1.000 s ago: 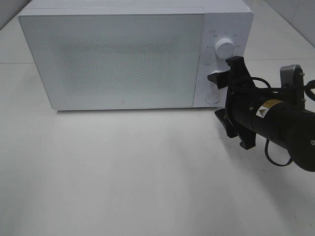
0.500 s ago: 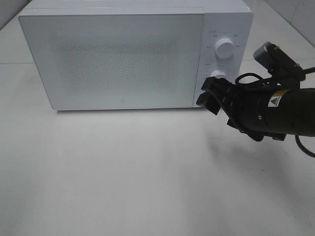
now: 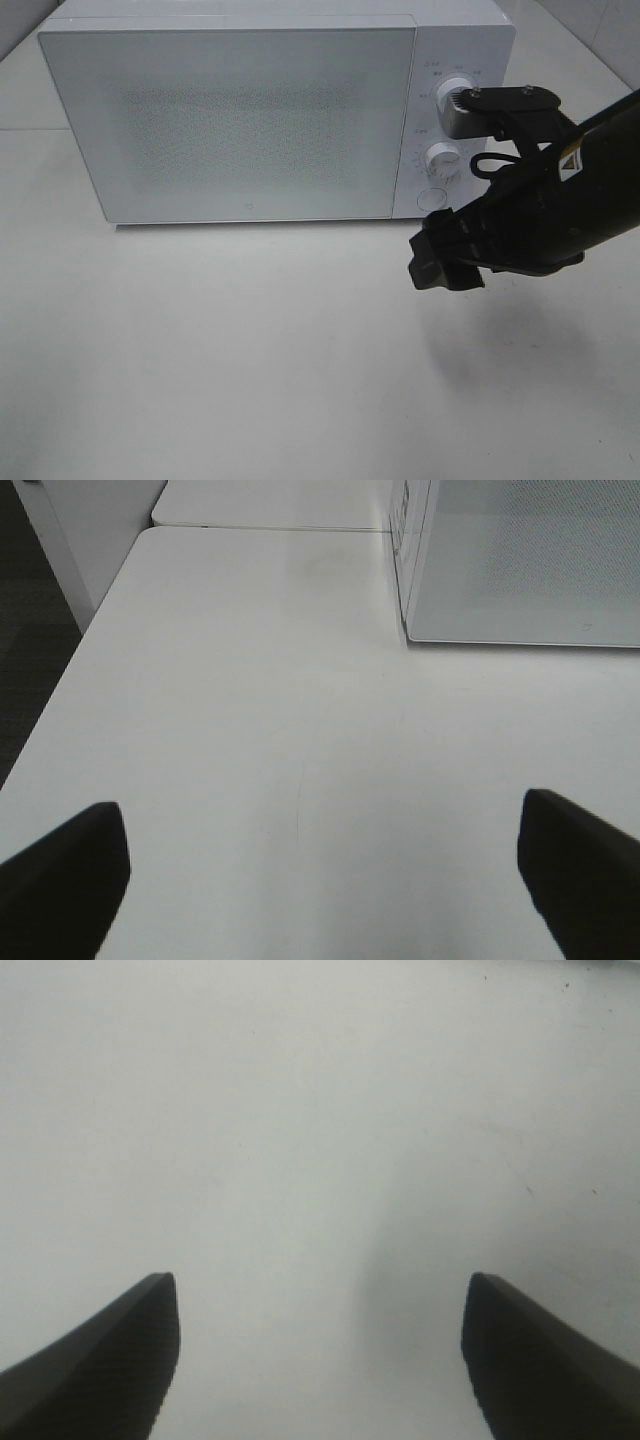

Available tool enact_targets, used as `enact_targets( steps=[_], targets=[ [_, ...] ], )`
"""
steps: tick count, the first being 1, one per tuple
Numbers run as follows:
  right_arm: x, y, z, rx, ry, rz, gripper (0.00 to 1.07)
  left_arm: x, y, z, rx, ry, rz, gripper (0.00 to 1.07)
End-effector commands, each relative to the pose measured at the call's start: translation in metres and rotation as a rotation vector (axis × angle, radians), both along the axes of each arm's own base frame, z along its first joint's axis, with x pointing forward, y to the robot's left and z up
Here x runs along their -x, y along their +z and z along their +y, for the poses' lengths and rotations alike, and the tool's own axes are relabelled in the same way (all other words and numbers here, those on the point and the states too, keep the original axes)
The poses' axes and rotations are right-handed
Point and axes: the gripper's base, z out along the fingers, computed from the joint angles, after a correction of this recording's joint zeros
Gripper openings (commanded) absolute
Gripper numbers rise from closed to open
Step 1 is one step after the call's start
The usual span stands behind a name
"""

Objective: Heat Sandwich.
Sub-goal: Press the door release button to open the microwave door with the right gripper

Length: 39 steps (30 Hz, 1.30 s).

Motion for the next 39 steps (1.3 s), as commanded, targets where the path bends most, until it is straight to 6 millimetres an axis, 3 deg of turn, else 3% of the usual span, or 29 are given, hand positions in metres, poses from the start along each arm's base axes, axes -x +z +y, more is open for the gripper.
enact_targets(
  steps=[1, 8, 14, 23, 26, 33, 36, 39],
  targets=[
    [0.006, 0.019, -0.011, 0.130, 0.075, 0.018, 0.76, 0.003, -0.001, -0.001, 0.010, 0.003, -0.032, 1.01],
    [0.023, 0.045, -0.026, 0.197, 0.093, 0.002, 0.76, 0.003, -0.001, -0.001, 0.010, 0.003, -0.032, 1.01],
    [0.052, 0.074, -0.045, 0.206, 0.086, -0.047, 0.76, 0.003, -0.001, -0.001, 0.010, 0.003, -0.032, 1.01],
    [0.093, 0.097, -0.068, 0.187, 0.078, -0.099, 0.76, 0.003, -0.001, -0.001, 0.010, 0.003, -0.032, 1.01],
    [0.103, 0.100, -0.074, 0.183, 0.075, -0.115, 0.76, 0.003, -0.001, -0.001, 0.010, 0.003, -0.032, 1.01],
    [0.147, 0.105, -0.101, 0.155, 0.051, -0.232, 0.76, 0.003, -0.001, -0.001, 0.010, 0.003, -0.032, 1.01],
    [0.158, 0.102, -0.107, 0.143, 0.045, -0.259, 0.76, 0.003, -0.001, -0.001, 0.010, 0.003, -0.032, 1.01],
    [0.175, 0.088, -0.117, 0.131, 0.025, -0.282, 0.76, 0.003, -0.001, -0.001, 0.010, 0.003, -0.032, 1.01]
  ],
)
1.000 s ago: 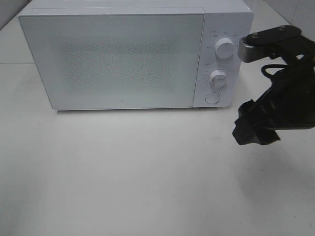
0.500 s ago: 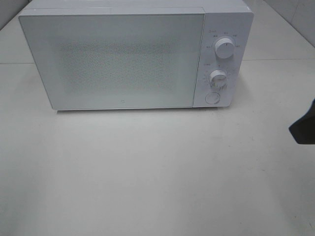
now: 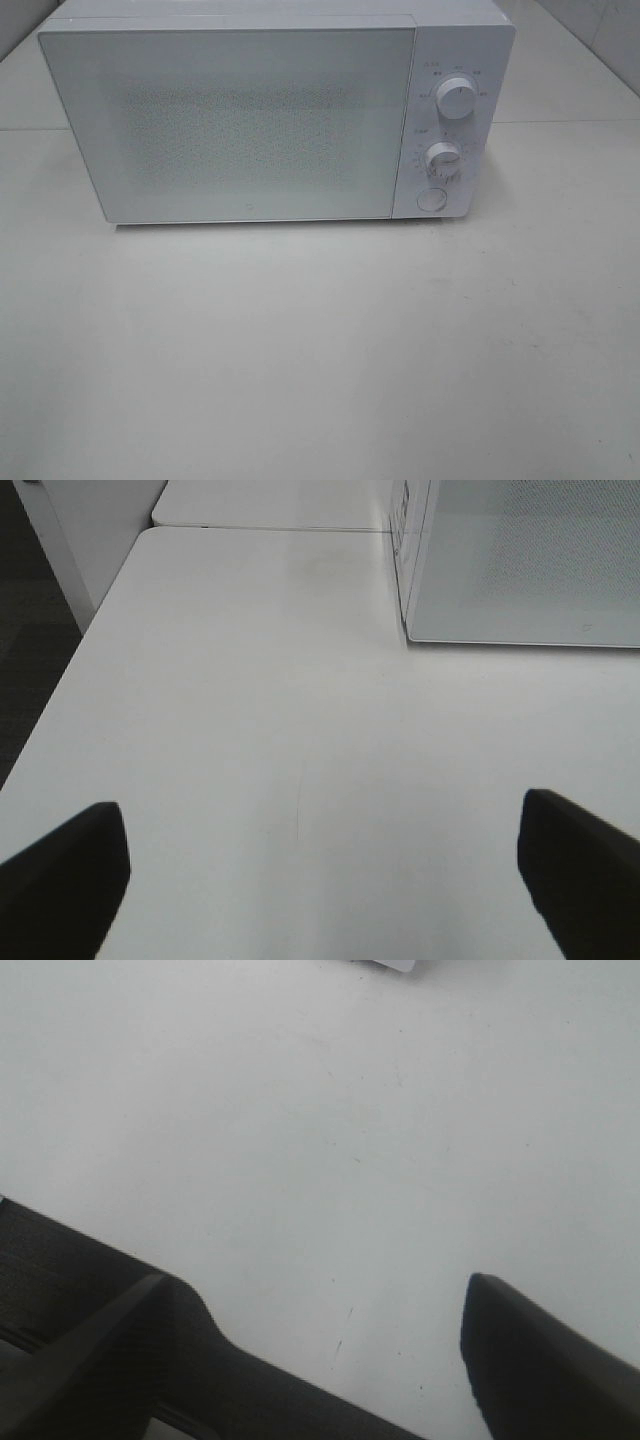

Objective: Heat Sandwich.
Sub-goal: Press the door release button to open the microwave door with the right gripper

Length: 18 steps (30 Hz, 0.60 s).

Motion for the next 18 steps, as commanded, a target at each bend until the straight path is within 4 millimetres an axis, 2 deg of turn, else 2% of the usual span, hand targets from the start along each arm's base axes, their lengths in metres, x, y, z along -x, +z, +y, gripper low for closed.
enact_targets(
  steps=[1, 7, 15, 18],
  targets=[
    [0.010, -0.010, -0.007, 0.005, -0.016, -0.014, 0.76, 0.003, -0.001, -0.001, 0.010, 0.003, -0.032, 1.01],
    [0.032, -0.030, -0.022, -0.026, -0.168, -0.089, 0.76, 0.003, -0.001, -0.001, 0.010, 0.003, -0.032, 1.01],
    [0.049, -0.029, -0.028, -0.068, -0.262, -0.220, 0.76, 0.003, -0.001, -0.001, 0.010, 0.003, -0.032, 1.01],
    [0.056, -0.034, -0.029, -0.089, -0.313, -0.314, 0.76, 0.003, -0.001, -0.001, 0.010, 0.003, -0.032, 1.01]
  ],
)
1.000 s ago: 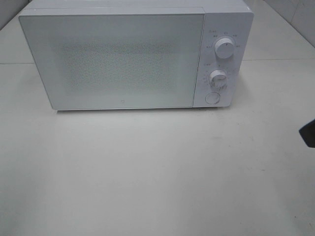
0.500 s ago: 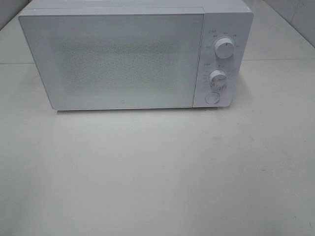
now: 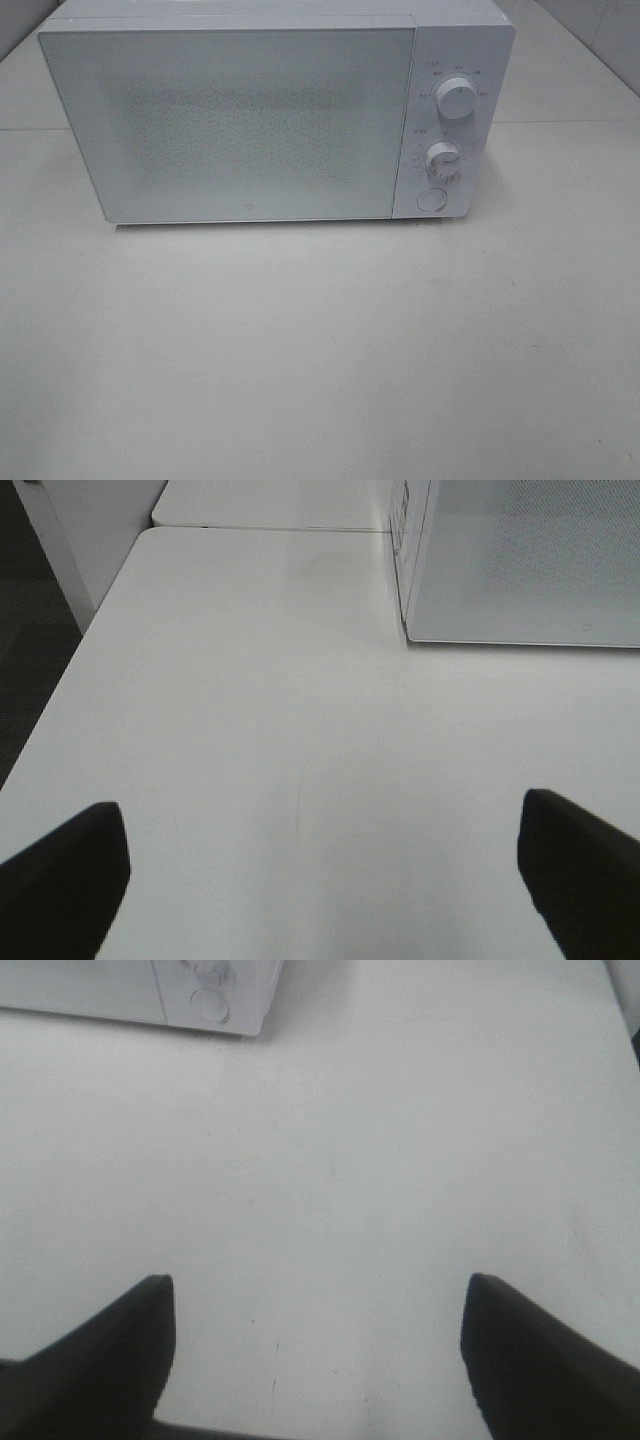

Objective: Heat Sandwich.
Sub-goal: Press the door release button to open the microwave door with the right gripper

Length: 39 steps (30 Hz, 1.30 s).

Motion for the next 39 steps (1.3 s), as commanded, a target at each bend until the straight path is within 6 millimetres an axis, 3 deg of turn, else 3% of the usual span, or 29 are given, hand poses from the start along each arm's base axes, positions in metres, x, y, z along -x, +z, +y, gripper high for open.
enact_targets(
  steps=[1, 4, 20, 28, 39],
  targets=[
    [0.005, -0.002, -0.001, 0.000, -0.029, -0.069, 0.76, 0.003, -0.001, -0.001, 0.010, 0.003, -0.032, 1.01],
    [0.015, -0.003, -0.002, -0.011, -0.051, -0.132, 0.76, 0.003, -0.001, -0.001, 0.010, 0.003, -0.032, 1.01],
    [0.015, -0.002, -0.002, -0.014, -0.053, -0.133, 0.76, 0.003, -0.001, 0.000, 0.003, 0.001, -0.029, 1.01],
    [0.018, 0.022, -0.001, -0.062, -0.048, -0.287, 0.76, 0.003, -0.001, 0.000, 0.003, 0.001, -0.029, 1.01],
    [-0.022, 0.032, 0.006, -0.051, -0.031, -0.225, 0.76, 0.003, -0.001, 0.000, 0.003, 0.001, -0.029, 1.01]
  ],
)
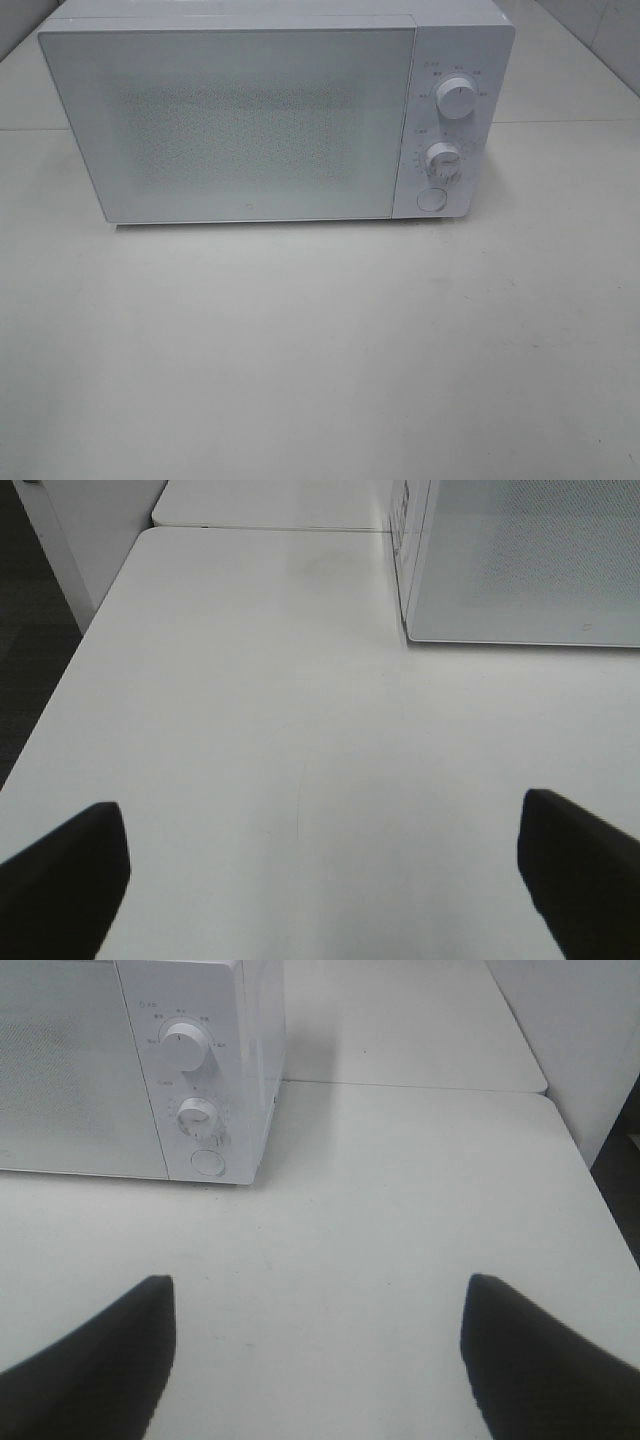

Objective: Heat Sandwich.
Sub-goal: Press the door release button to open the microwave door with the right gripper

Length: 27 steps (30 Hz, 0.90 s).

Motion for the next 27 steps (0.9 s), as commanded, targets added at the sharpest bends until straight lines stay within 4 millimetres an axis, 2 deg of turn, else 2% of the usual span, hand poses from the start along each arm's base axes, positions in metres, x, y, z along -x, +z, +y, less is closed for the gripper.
enact_targets(
  steps=[1, 10, 12, 13, 22, 23, 25, 27],
  targets=[
    [-0.015, 0.006, 0.003, -0.006, 0.002, -0.004, 0.76, 0.003, -0.001, 0.000, 0.003, 0.001, -0.029, 1.01],
    [-0.063, 0.013, 0.012, 0.002, 0.024, -0.005, 0.76, 0.003, -0.001, 0.000, 0.003, 0.001, -0.029, 1.01],
    [-0.067, 0.012, 0.013, 0.003, 0.026, -0.002, 0.76, 0.003, -0.001, 0.000, 0.003, 0.001, -0.029, 1.01],
    [-0.077, 0.012, 0.015, 0.004, 0.030, -0.001, 0.76, 0.003, -0.001, 0.000, 0.003, 0.001, -0.029, 1.01],
    [-0.116, 0.005, 0.022, 0.009, 0.048, 0.022, 0.76, 0.003, -0.001, 0.000, 0.003, 0.001, -0.029, 1.01],
    [-0.126, 0.003, 0.024, 0.004, 0.052, 0.024, 0.76, 0.003, -0.001, 0.000, 0.003, 0.001, -0.029, 1.01],
    [-0.131, 0.001, 0.025, 0.002, 0.053, 0.024, 0.76, 0.003, -0.001, 0.000, 0.003, 0.001, -0.029, 1.01],
    [-0.144, -0.003, 0.028, -0.003, 0.058, 0.024, 0.76, 0.003, -0.001, 0.000, 0.003, 0.001, -0.029, 1.01]
  ],
)
